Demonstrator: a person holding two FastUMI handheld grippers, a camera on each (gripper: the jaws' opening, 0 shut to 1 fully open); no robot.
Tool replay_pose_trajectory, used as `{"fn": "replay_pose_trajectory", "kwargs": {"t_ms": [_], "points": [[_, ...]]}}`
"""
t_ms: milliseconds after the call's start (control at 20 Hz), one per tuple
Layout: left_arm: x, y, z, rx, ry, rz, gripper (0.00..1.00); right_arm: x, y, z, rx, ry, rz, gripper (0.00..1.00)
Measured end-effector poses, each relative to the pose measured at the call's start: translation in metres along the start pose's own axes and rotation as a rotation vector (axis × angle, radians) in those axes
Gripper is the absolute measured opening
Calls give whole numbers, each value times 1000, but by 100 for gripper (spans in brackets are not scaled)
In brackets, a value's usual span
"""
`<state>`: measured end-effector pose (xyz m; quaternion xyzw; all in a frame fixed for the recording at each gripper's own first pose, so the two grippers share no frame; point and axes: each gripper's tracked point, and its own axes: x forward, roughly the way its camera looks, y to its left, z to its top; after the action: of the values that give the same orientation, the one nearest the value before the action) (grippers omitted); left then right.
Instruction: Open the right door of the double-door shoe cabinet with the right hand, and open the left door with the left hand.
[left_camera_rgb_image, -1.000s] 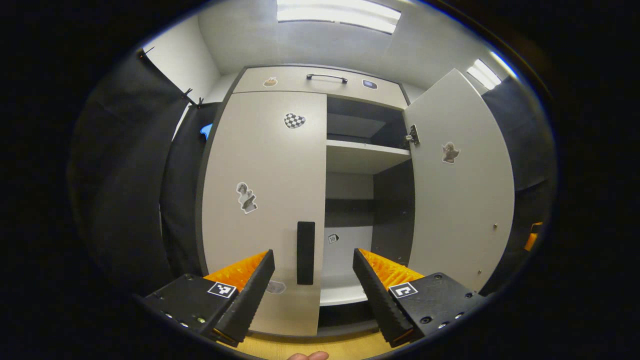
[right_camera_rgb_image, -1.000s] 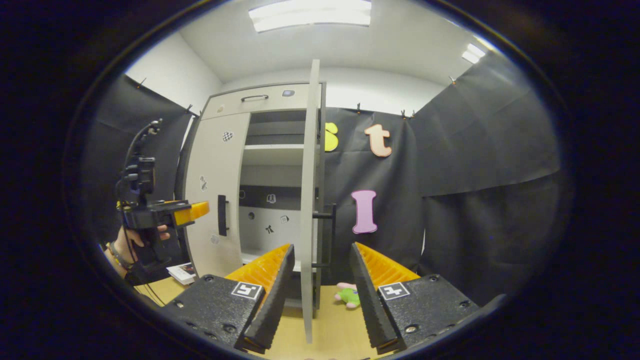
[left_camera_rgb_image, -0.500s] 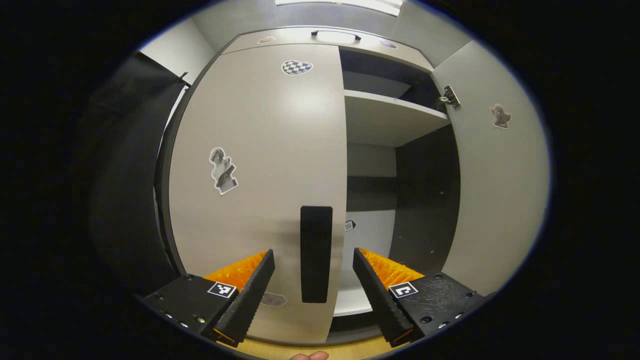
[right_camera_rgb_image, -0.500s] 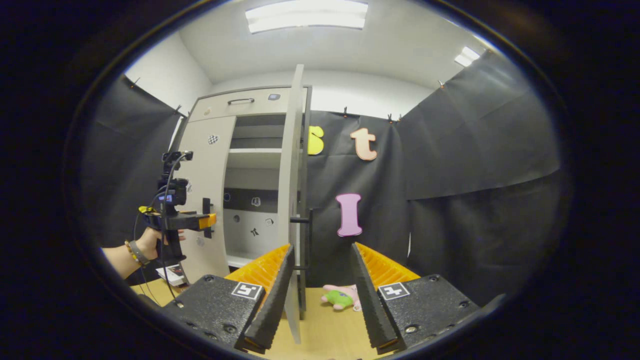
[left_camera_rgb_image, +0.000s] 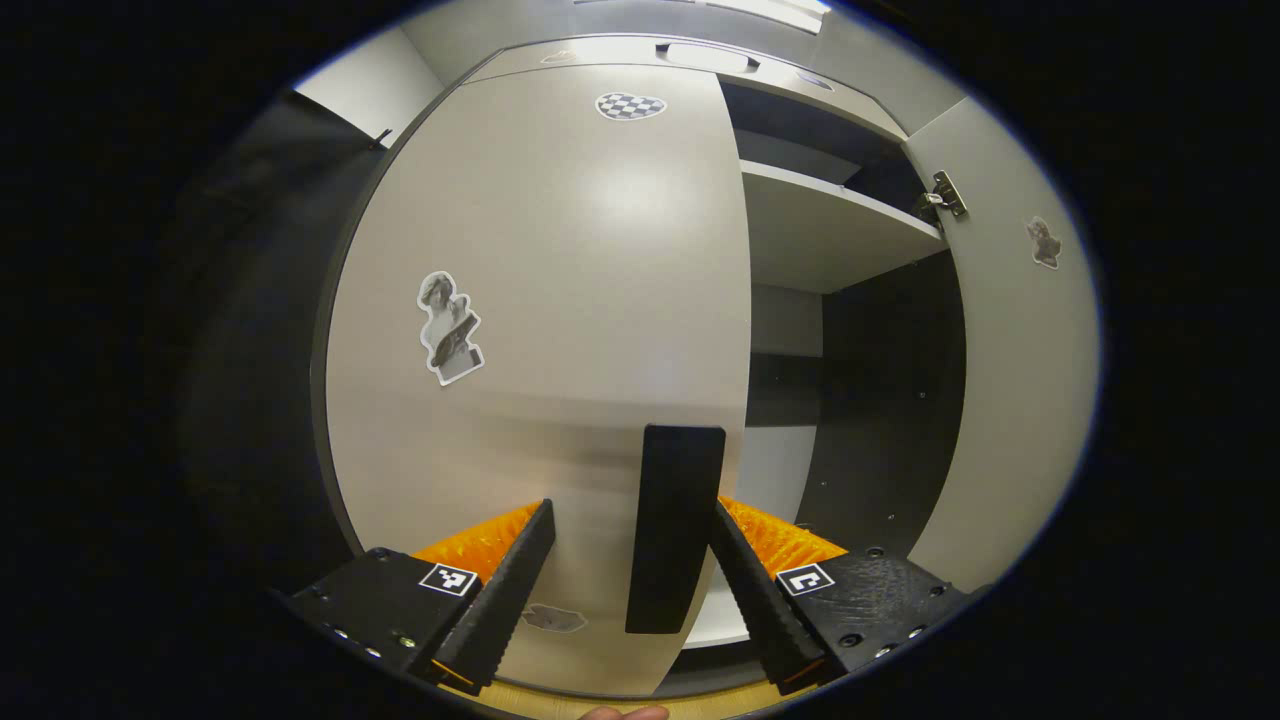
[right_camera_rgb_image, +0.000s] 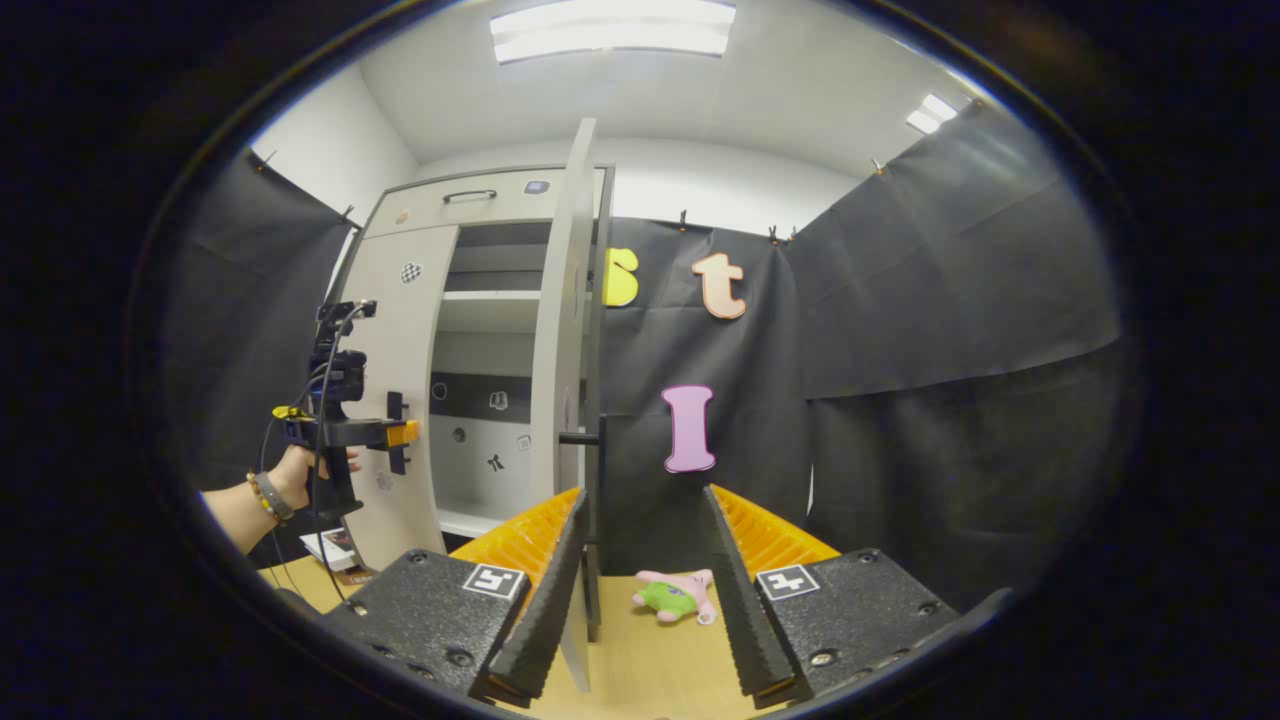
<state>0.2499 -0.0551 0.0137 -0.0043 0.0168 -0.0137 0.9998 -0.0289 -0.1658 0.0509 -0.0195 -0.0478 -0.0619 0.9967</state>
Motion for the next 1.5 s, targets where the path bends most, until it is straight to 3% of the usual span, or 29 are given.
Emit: {"fn": "replay_pose_trajectory", "kwargs": {"t_ms": [200, 450, 500, 550, 650, 800, 1150, 1500], "points": [[-1, 2, -3, 70, -3, 1, 88, 6, 8, -3, 12, 5, 22, 71], [1, -4, -10, 34, 39, -6, 70, 7, 10, -6, 20, 8, 37, 71], [3, -8, -13, 22, 39, -16, 76, 6, 9, -6, 22, 8, 36, 71], [1, -15, -9, 26, 25, -29, 43, 6, 8, -6, 22, 7, 35, 71], [1, -15, -8, 84, -1, -1, 25, 13, 3, -3, 22, 2, 30, 71], [0, -15, -8, 63, -9, -11, 10, 11, -4, -2, 25, 2, 15, 71], [-9, -14, -9, 65, 17, -33, 5, 10, -5, -4, 30, 5, 9, 71], [-57, -4, -3, 71, -12, -68, 5, 6, 14, -4, 42, 0, 39, 71]]}}
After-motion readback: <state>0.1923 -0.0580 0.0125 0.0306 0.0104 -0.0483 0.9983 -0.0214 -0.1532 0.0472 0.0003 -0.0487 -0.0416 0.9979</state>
